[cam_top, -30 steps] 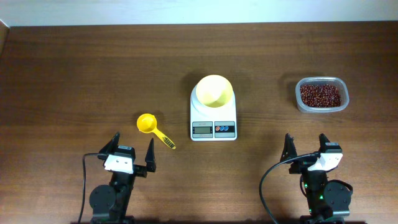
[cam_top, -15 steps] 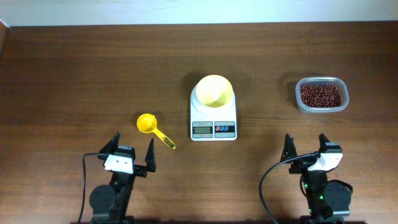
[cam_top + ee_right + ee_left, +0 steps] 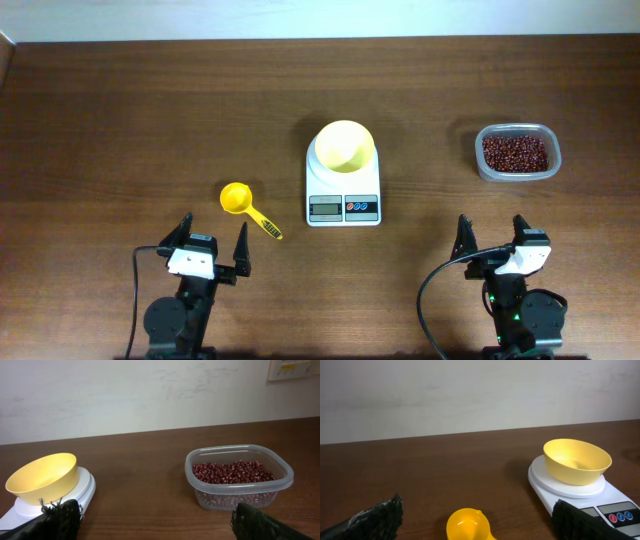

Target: Scoop item into bowl and weigh 50g on scale

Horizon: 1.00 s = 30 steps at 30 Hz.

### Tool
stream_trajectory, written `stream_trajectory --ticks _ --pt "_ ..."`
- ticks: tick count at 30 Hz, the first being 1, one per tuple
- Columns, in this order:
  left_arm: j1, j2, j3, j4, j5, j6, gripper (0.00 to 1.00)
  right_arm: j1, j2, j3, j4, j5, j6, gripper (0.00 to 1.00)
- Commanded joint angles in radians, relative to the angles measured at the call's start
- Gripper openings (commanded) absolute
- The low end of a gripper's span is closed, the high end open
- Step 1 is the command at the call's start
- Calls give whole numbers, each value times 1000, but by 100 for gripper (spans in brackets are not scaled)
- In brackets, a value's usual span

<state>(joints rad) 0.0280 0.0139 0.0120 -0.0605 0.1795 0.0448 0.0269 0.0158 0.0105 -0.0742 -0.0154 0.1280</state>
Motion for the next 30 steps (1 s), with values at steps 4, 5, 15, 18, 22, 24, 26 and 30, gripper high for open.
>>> stream_trajectory --ticks 4,5,15,18,22,24,26,30 --pt "-4 -8 -3 -8 -57 43 99 5 -10 -5 -6 12 -1 99" --pt "-4 -8 -3 -8 -57 43 99 5 -10 -5 -6 12 -1 99" --pt "-1 -8 -3 340 -117 84 99 6 -10 -5 -6 12 -1 99" --pt "-1 -8 2 370 -137 84 99 5 -10 -5 -6 12 -1 99" --pt "-1 4 37 369 -214 84 99 5 -10 -5 -6 12 -1 99" --pt "-1 43 93 346 -268 84 99 6 -10 -5 -6 12 -1 99" --pt "-1 86 147 309 -282 84 99 5 -10 -5 -6 12 -1 99" --pt "-1 259 330 203 -283 84 99 5 -10 -5 -6 12 -1 99"
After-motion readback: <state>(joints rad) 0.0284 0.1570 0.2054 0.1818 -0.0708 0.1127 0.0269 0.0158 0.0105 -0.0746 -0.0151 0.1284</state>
